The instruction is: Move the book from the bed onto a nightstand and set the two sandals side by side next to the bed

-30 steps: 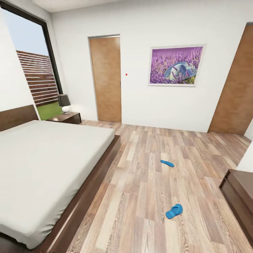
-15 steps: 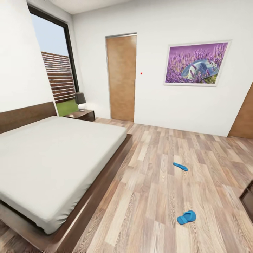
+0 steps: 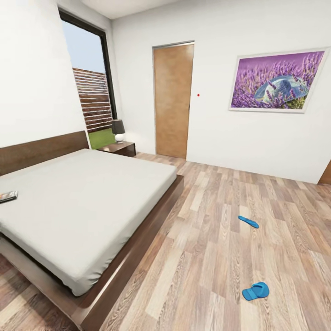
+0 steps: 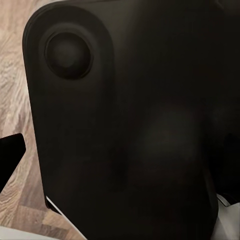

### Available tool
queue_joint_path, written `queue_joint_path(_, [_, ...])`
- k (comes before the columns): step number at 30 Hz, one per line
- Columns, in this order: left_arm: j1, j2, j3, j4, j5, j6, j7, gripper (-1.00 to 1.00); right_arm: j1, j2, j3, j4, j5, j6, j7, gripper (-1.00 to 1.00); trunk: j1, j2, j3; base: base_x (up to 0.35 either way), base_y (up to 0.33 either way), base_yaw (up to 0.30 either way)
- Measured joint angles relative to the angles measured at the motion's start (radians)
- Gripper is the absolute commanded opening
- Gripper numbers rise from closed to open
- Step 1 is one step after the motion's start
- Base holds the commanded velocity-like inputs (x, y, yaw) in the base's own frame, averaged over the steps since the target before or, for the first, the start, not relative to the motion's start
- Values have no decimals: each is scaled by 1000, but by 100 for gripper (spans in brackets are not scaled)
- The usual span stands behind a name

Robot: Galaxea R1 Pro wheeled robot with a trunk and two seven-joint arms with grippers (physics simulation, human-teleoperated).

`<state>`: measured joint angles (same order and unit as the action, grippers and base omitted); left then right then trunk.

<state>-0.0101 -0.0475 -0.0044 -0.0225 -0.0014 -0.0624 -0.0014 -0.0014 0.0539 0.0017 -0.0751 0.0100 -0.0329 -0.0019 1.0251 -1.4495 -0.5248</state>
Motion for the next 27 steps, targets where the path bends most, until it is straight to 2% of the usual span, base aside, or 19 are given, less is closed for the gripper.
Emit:
queue_joint_path(16, [0, -1, -1, 0, 0, -3, 0, 100, 0, 1, 1, 0, 1, -1, -1, 100, 0, 0, -1, 3, 0, 16])
queue_joint_path(27, [0, -2, -1, -1, 0, -3, 0, 100, 0, 1, 3, 0, 1, -1, -1, 100, 0, 0, -1, 85, 2, 1])
